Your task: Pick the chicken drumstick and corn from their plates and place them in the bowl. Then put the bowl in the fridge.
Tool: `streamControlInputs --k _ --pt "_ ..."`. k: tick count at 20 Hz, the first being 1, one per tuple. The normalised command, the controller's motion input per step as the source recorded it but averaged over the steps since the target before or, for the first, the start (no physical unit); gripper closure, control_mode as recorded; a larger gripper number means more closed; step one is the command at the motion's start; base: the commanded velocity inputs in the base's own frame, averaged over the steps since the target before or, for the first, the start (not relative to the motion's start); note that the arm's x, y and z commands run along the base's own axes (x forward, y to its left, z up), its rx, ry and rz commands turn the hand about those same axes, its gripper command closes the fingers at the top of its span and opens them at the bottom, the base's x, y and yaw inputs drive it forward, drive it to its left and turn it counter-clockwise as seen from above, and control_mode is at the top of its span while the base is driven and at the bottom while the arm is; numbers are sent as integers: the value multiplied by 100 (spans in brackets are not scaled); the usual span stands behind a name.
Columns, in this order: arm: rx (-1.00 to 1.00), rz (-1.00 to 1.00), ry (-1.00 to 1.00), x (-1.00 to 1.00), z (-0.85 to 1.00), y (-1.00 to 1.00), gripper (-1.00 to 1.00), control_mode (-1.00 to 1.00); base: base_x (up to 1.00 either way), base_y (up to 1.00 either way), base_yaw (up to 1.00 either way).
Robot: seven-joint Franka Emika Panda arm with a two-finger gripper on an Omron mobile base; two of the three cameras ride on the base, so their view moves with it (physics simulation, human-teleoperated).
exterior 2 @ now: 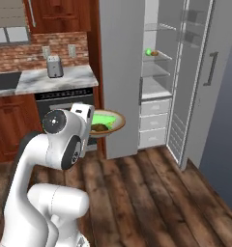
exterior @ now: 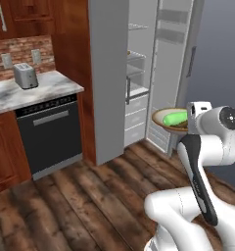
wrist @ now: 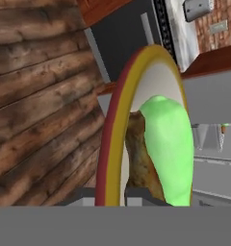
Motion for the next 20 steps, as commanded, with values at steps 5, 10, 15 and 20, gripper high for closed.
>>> streamControlInputs --k 5,10,15,20 --pt "0 0 0 0 0 0 100 100 91 -19 1" --pt "0 0 0 0 0 0 100 100 88 -21 1" --pt "0 0 0 0 0 0 100 100 84 -27 0" --pt "0 0 0 0 0 0 100 100 83 -31 0"
